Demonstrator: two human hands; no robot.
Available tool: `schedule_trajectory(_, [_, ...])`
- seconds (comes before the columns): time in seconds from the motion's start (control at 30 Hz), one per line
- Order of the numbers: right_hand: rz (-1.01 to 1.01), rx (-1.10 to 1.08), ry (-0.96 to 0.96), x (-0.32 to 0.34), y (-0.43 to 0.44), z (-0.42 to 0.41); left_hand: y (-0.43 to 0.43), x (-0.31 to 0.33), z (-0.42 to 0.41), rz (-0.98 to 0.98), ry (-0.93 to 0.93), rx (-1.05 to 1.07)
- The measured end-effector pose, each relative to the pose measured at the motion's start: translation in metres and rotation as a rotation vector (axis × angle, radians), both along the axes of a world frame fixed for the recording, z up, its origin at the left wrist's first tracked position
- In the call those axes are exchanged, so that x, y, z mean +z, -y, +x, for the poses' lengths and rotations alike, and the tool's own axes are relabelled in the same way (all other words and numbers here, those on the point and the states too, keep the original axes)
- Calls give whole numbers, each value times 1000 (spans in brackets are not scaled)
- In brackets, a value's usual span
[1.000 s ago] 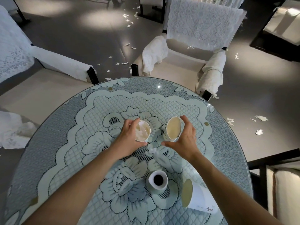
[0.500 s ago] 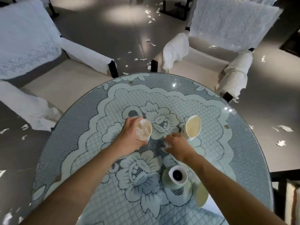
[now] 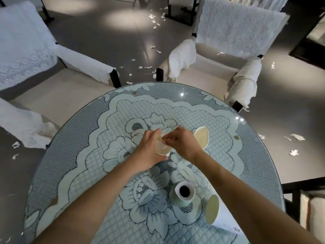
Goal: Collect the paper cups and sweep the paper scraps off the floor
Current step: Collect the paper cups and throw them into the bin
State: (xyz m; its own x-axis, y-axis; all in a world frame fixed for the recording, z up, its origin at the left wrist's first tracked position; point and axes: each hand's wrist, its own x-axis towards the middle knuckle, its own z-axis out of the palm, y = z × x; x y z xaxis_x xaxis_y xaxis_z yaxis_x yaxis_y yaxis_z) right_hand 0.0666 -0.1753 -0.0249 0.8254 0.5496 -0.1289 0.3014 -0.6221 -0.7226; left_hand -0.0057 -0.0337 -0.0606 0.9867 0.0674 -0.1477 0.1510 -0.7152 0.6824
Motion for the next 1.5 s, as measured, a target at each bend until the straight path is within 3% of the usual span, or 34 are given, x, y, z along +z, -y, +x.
schedule_trajectory(0.13, [98, -105, 9, 0, 20, -2, 6, 0, 5, 27, 1, -32])
schedule_trajectory(0.3, [317, -330, -159, 15, 71, -7, 21, 0, 17, 16, -56, -37])
schedule_trajectory(0.4, [122, -266, -255, 15, 113, -21, 34, -2, 20, 33, -68, -57])
schedule_trajectory(0.5, [-144, -68, -383, 6, 145, -45, 42, -4, 19, 36, -65, -67])
schedule_trajectory(0.67, [-361, 128, -511, -11, 161, -76, 47, -5, 19, 59, -60, -61])
schedule_trajectory(0.83, [-409, 78, -374, -25, 162, -86, 45, -5, 16, 42, -67, -42])
schedule_trajectory(1.0, [12, -389, -194, -20, 166, -62, 42, -5, 17, 38, -54, -26])
schedule_trajectory(1.07, [68, -471, -97, -22, 161, -51, 41, -5, 20, 32, -45, -20])
schedule_trajectory(1.37, [211, -499, 28, -44, 134, -32, 42, -9, 32, 48, -52, -37])
schedule_trajectory(1.5, [126, -407, 22, -46, 133, -33, 42, -8, 36, 67, -43, -47])
